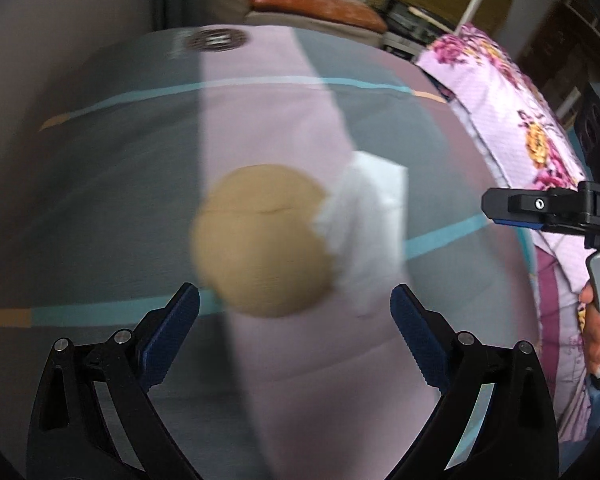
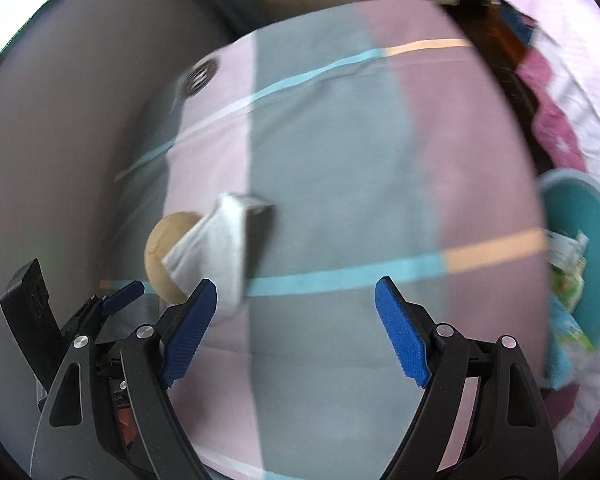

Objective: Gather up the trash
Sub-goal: 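Move both tools back to the white tissue and tan round pad, then grasp the white tissue with the right tool while the left tool lowers onto the tan pad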

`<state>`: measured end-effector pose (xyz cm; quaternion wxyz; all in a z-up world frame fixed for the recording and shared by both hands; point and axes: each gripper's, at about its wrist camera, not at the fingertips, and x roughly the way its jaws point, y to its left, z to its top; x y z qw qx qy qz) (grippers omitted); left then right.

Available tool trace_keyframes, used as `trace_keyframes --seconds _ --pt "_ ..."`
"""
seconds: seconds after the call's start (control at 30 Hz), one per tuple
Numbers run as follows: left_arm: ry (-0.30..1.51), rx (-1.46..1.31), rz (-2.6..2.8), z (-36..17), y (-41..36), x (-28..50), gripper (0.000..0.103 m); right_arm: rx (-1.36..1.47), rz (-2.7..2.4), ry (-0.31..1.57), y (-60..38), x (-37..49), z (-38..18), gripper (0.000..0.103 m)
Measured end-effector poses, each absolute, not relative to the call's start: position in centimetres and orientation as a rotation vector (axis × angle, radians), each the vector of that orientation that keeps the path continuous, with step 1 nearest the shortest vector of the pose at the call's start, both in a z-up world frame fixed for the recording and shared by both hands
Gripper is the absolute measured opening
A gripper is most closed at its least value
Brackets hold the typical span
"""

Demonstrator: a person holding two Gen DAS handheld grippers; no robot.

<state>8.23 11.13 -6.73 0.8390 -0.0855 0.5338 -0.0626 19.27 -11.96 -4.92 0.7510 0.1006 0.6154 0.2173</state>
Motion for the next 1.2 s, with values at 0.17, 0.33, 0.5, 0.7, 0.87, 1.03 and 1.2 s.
trace_keyframes --seconds 0.17,0.33,0.5,0.7,0.87,1.03,1.2 --pt "1.133 -0.187 -0.105 -7.5 14.3 7.8 0.096 0.178 0.505 1.365 -7.9 20.5 -6.4 0.078" --pt "1.140 -0.177 -0.127 -8.3 15.3 7.8 0.096 0.159 0.528 1.371 -5.2 20.9 -7.5 0.078" --pt "1.142 -0.163 -0.173 -8.5 14.7 8.2 0.096 0.134 0.549 1.355 -4.1 21.0 -7.9 0.072" --pt "1.141 -0.109 -0.199 -8.7 13.0 9.3 0.099 0.141 0.606 1.343 -3.8 20.6 -7.5 0.008" --pt "1.140 -0.047 -0.199 -9.0 11.6 10.4 0.099 0.184 0.600 1.317 -5.9 20.5 -6.5 0.006" --pt "1.136 0.033 -0.178 -9.4 9.9 11.6 0.099 0.221 0.565 1.276 -8.6 20.1 -5.2 0.006" --pt "1.100 0.028 -0.170 -9.6 9.6 12.3 0.098 0.251 0.516 1.217 -11.3 20.2 -3.8 0.006"
